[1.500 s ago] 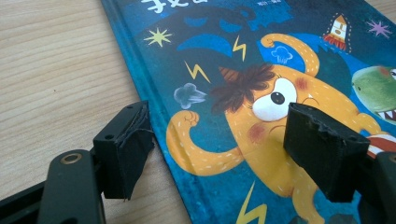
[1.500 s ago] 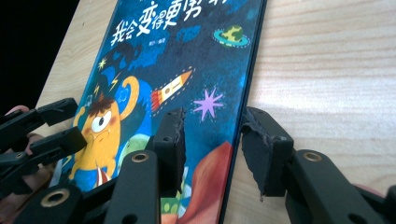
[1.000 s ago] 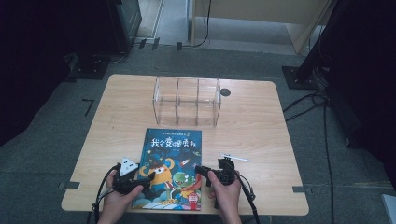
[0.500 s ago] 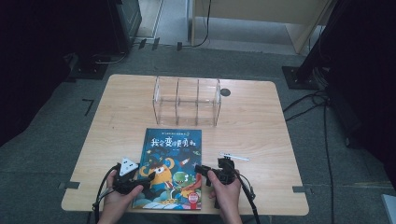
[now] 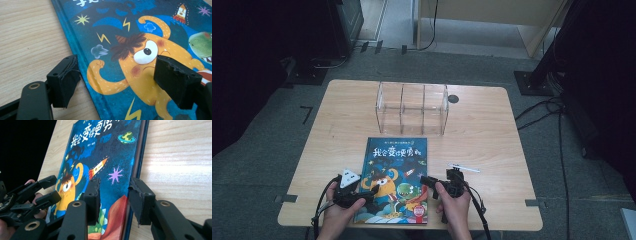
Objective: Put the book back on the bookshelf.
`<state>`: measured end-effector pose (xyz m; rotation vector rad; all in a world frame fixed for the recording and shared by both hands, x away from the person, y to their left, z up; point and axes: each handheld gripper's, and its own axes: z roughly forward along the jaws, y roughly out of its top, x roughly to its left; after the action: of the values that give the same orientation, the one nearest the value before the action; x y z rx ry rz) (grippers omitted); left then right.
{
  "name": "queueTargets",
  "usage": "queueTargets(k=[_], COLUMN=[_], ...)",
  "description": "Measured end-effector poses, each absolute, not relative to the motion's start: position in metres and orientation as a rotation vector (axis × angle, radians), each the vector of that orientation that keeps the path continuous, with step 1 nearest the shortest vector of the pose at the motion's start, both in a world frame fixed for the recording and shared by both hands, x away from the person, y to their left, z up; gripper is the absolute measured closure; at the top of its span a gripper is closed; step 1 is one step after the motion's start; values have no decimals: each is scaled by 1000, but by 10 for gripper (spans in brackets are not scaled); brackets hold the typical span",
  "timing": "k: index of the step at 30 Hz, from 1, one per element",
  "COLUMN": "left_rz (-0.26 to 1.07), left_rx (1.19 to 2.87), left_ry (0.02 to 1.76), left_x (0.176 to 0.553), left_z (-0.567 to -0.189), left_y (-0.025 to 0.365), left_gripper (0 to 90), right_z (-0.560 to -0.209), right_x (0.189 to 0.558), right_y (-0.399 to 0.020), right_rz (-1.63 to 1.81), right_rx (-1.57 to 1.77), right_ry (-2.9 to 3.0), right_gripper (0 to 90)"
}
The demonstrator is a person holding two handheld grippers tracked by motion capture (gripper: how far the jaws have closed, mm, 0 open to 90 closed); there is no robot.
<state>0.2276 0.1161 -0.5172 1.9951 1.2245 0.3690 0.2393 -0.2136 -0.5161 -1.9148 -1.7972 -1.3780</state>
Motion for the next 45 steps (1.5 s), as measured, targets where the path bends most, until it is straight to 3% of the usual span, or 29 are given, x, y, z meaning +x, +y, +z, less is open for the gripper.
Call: queueTargets(k=[22,45], left_rz=[373,302], left_rx=[1999,1955], left_ry=[1223,1235], left_x=[228,232], left_z=[-517,-517], left_y=[116,121], left_gripper=[208,151], right_z=[-523,-505], right_x=[241,238], right_y=[-217,-218], right_rz=[-1353,-1431], right_rx=[-1877,-1786], right_ry=[-1747,-1835], right_gripper=[585,640])
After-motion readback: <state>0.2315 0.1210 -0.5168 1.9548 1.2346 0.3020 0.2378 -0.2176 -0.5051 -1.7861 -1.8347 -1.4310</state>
